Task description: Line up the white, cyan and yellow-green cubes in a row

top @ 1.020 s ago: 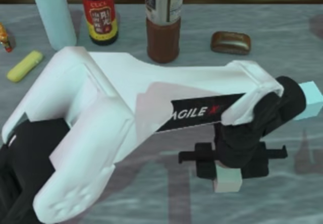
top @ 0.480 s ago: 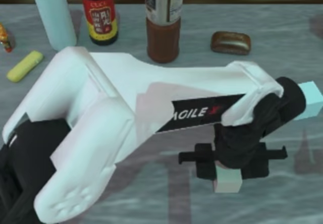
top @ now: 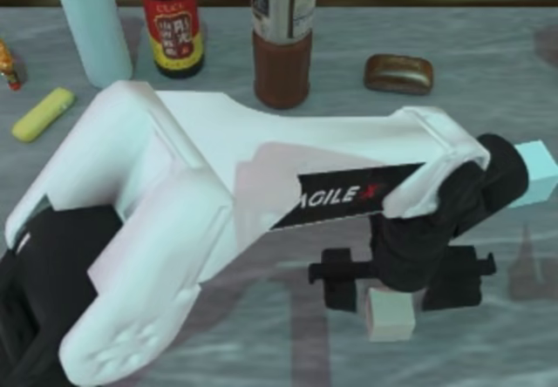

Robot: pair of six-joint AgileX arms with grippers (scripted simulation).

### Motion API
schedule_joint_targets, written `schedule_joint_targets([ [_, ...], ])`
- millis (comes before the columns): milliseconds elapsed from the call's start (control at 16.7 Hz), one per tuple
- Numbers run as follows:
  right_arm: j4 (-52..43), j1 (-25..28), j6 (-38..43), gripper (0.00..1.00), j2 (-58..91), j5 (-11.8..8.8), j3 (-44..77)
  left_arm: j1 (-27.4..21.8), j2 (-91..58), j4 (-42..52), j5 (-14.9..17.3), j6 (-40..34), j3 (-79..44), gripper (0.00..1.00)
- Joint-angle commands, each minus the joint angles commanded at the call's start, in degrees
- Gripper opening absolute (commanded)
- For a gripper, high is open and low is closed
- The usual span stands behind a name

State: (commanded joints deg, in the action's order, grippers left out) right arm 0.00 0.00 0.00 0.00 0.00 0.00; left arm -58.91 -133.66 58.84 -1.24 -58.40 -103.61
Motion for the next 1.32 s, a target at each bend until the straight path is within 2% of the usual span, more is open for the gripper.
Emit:
schedule_joint_targets([
  [540,0.0,0.0,0.0,1.0,0.0,0.0,0.0,0.1,0.0,0.2,0.0,0.0,-0.2,1.0],
  [960,0.0,0.0,0.0,1.0,0.0,0.0,0.0,0.8,2.8,12.7,0.0,-0.4,-9.5,1.0],
  [1320,0.0,0.0,0.0,1.0,0.0,0.0,0.0,0.6,3.1,13.6,0.0,-0.3,-10.3,1.0],
])
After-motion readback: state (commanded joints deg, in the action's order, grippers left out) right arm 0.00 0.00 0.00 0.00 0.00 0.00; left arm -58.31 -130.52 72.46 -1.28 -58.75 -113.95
